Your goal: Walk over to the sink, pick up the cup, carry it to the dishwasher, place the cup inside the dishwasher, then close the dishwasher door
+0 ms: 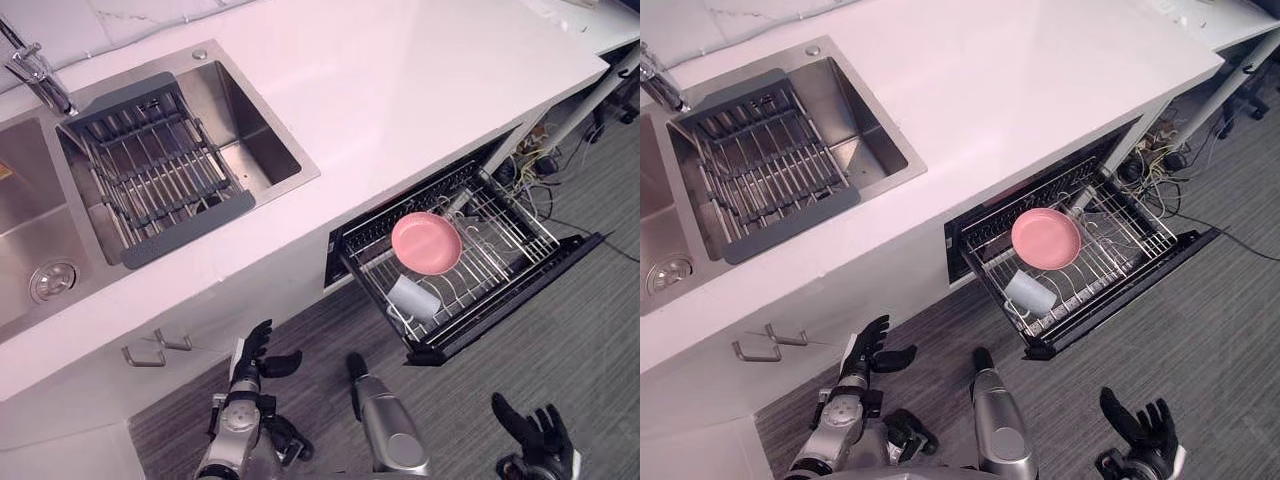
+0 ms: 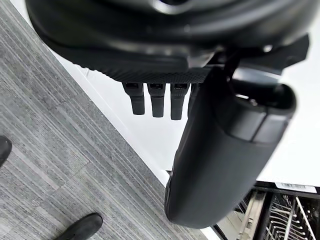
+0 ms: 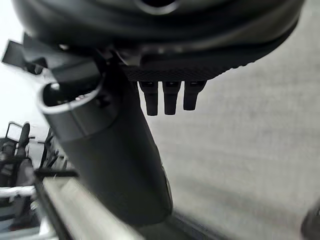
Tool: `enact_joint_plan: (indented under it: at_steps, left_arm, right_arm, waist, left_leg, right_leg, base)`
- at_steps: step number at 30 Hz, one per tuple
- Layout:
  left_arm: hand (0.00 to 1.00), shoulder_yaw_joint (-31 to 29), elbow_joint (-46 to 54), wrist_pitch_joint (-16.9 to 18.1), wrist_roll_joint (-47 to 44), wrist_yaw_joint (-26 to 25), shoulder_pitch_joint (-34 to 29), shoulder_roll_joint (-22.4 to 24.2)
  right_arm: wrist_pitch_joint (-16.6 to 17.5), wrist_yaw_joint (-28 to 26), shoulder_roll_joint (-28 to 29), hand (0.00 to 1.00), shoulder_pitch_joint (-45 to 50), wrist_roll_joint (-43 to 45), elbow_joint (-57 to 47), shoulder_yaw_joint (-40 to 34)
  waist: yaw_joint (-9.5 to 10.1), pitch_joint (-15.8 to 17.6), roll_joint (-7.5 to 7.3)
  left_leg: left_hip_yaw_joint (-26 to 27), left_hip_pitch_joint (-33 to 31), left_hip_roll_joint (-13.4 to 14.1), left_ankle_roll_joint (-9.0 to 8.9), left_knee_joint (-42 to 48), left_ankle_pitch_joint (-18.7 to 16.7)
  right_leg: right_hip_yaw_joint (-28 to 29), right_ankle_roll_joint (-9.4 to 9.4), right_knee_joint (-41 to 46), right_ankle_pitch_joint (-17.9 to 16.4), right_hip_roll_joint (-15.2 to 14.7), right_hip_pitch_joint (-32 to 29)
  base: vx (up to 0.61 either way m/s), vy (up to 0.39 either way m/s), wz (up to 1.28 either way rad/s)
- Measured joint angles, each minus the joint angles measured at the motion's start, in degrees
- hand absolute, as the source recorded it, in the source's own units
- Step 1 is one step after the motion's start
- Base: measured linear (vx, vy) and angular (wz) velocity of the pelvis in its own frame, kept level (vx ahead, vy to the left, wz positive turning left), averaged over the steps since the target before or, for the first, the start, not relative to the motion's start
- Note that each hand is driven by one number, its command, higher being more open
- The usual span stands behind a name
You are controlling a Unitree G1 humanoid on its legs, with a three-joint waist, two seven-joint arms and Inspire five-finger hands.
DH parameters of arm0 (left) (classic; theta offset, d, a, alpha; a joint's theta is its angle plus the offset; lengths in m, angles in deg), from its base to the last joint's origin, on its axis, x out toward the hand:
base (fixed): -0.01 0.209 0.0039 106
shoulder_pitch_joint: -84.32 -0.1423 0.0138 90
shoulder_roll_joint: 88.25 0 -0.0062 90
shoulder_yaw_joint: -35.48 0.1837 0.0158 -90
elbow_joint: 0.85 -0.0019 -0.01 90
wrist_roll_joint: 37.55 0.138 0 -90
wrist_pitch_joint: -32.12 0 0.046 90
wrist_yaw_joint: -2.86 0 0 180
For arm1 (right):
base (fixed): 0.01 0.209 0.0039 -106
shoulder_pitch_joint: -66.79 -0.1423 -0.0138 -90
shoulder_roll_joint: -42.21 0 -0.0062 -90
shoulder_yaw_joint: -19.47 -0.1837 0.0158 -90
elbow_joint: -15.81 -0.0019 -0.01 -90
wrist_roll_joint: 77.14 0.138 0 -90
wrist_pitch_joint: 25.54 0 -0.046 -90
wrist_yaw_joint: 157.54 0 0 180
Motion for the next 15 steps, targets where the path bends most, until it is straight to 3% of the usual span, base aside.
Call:
enact_joint_plan:
  at_steps: [4,10,15]
  left_arm:
    - [0.90,0.00,2.40,0.31,0.00,-0.01,0.59,-0.61]
    - [0.90,-0.45,2.52,0.46,-0.99,-0.16,1.67,-2.28]
    - [0.90,0.17,2.66,0.88,-1.10,-0.13,4.48,-2.44]
  right_arm:
    - [0.39,0.88,-4.12,0.90,-8.39,-0.20,-0.05,1.70]
    - [0.34,3.76,-8.85,0.90,-12.78,-1.12,-0.96,4.66]
    - [-1.56,6.27,-12.95,0.90,-20.17,-6.36,-5.34,11.59]
  waist:
    - [1.63,2.12,0.83]
    - [3.17,4.72,1.51]
    - [4.77,5.79,2.89]
  left_leg:
    - [-2.05,-2.58,-1.05,0.65,0.05,0.40]
    - [-4.49,-5.47,-3.44,1.68,-2.42,2.44]
    - [-7.23,-7.93,-4.93,2.41,-4.21,4.46]
  right_leg:
    - [-1.49,0.16,0.49,0.07,-1.57,-1.43]
    - [-3.55,0.49,0.25,0.32,-3.84,-3.21]
    - [-6.14,0.61,-0.48,0.69,-5.50,-4.06]
  base:
    - [-0.02,0.005,0.28]
    - [0.01,-0.010,0.27]
    - [0.01,-0.029,0.29]
